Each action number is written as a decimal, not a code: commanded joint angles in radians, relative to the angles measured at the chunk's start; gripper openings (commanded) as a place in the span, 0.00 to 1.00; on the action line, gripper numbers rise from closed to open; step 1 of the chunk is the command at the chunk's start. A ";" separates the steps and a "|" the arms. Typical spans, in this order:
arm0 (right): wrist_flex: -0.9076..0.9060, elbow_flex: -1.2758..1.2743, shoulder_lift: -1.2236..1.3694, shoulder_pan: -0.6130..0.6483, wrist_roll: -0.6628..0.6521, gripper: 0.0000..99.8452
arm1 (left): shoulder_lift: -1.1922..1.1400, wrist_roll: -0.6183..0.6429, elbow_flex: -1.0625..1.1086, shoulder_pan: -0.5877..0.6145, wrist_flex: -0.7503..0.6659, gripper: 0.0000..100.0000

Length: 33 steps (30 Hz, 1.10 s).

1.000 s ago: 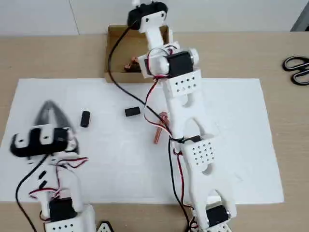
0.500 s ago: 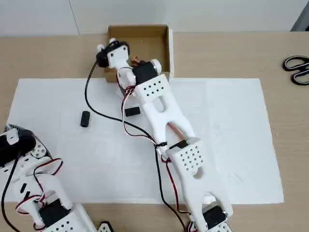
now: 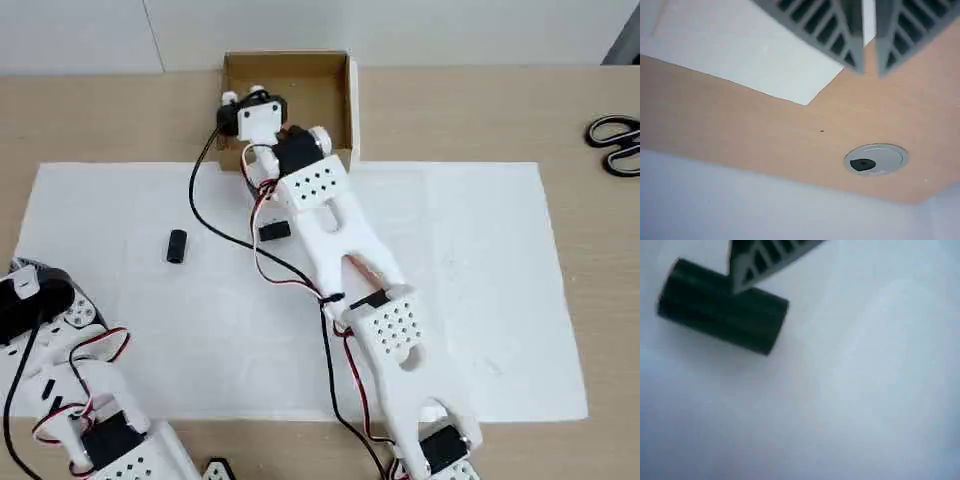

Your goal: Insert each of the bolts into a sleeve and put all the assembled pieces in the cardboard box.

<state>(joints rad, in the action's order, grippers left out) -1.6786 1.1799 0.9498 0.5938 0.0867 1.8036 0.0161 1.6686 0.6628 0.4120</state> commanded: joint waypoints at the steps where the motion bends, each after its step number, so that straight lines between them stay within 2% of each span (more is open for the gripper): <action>1: -0.010 -0.012 -0.077 0.042 0.012 0.20 | 0.015 0.002 -0.008 0.005 0.003 0.01; 5: -0.008 -0.015 -0.077 0.061 0.035 0.20 | 0.015 0.002 -0.008 0.005 0.003 0.01; 7: -0.004 -0.009 -0.079 0.056 0.006 0.20 | 0.015 0.002 -0.008 0.005 0.003 0.01; 10: -0.012 -0.017 -0.079 0.047 -0.101 0.20 | 0.015 -0.002 -0.008 0.003 0.003 0.01; 15: -0.012 -0.011 -0.090 0.030 -0.354 0.20 | 0.015 -0.003 -0.008 0.002 0.003 0.01; 23: -0.004 -0.011 -0.090 -0.045 -0.299 0.20 | 0.015 -0.003 -0.007 0.002 0.003 0.01; 26: -0.008 -0.009 -0.091 -0.084 -0.316 0.20 | 0.015 -0.003 -0.007 0.000 0.002 0.01; 28: -0.010 -0.015 -0.091 -0.093 -0.370 0.20 | 0.015 -0.003 -0.007 0.000 0.002 0.01; 33: -0.010 -0.015 -0.090 -0.071 -0.671 0.20 | 0.015 -0.003 -0.007 0.000 0.003 0.01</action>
<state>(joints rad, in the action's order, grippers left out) -1.6786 1.1554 0.9467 0.5171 -0.4319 1.8036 0.0146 1.6686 0.6628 0.4120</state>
